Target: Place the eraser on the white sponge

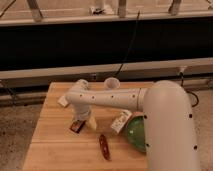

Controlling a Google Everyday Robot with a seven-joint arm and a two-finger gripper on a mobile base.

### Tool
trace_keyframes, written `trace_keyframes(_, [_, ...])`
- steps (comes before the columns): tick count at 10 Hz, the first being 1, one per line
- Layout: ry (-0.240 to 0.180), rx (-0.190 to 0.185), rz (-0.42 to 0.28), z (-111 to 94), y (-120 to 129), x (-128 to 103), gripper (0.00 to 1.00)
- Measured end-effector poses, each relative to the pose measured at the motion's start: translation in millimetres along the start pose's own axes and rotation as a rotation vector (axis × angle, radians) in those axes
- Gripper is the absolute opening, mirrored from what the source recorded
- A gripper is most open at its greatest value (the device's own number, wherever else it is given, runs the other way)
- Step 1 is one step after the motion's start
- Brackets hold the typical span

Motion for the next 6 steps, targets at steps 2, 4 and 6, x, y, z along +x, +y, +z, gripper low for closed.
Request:
trace_keyframes(2, [-0.011,0.009,-0.011,8,-5,1,0.80])
trace_keyframes(4, [-0.017,0.008,-0.013,15,-5,4,0.78])
trace_keyframes(6, [-0.019,0.005,-0.029,20,-11,3,0.59])
